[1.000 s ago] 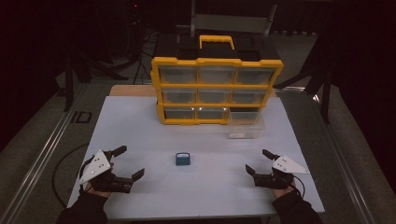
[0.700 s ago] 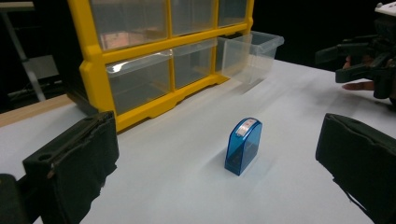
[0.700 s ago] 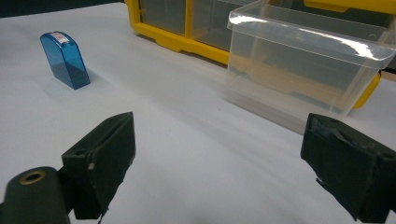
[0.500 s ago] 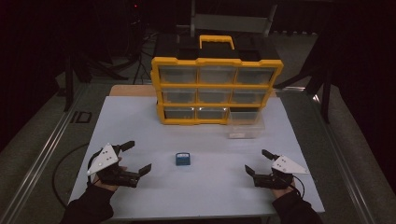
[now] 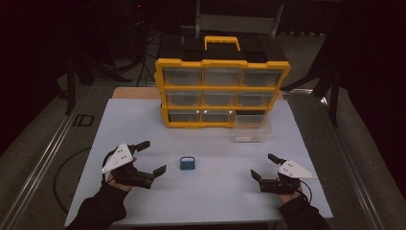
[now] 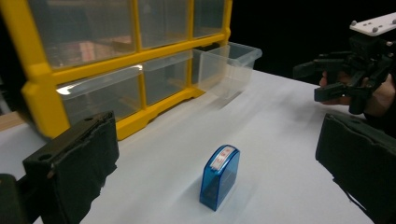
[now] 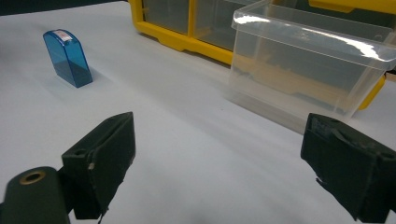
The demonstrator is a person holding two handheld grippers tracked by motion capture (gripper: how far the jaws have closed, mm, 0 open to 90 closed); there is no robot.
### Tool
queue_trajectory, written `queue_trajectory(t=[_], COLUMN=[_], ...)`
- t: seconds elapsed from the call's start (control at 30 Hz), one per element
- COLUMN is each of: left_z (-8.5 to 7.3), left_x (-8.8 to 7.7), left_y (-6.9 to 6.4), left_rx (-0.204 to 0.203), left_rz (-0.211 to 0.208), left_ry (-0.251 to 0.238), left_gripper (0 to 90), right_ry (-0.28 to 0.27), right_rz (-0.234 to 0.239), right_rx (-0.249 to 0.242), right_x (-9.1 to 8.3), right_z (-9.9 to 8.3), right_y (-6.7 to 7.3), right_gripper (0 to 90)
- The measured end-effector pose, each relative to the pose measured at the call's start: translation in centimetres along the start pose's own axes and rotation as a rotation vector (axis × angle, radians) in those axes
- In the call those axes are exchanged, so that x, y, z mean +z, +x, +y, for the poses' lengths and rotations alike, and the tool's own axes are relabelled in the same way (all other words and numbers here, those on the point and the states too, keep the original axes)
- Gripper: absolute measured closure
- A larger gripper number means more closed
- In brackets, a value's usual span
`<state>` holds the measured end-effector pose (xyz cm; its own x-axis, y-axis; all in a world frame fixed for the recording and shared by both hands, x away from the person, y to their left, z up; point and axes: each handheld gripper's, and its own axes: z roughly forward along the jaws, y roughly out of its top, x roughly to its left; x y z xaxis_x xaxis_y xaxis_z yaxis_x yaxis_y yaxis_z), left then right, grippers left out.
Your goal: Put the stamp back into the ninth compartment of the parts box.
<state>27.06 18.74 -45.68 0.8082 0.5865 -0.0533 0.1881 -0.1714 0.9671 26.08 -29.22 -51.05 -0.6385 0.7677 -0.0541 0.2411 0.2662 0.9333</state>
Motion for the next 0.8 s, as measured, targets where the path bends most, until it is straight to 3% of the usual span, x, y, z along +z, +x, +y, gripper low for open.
queue_trajectory(t=[0.33, 0.6, 0.8], left_z=[0.3, -0.1, -0.5], left_x=[2.9, 4.7, 5.8], left_y=[-0.5, -0.4, -0.1], left_rx=[0.009, -0.002, -0.002], left_rz=[-0.045, -0.107, -0.120], left_ry=[0.040, 0.093, 0.122], left_gripper=[0.1, 0.1, 0.1], right_ry=[-0.003, 0.000, 0.000], right_rz=[0.004, 0.006, 0.011], right_rx=[-0.003, -0.003, -0.002], right_x=[0.0, 0.1, 0.1], right_z=[0.0, 0.0, 0.0], right_y=[0.0, 0.0, 0.0], right_gripper=[10.2, 10.2, 10.2])
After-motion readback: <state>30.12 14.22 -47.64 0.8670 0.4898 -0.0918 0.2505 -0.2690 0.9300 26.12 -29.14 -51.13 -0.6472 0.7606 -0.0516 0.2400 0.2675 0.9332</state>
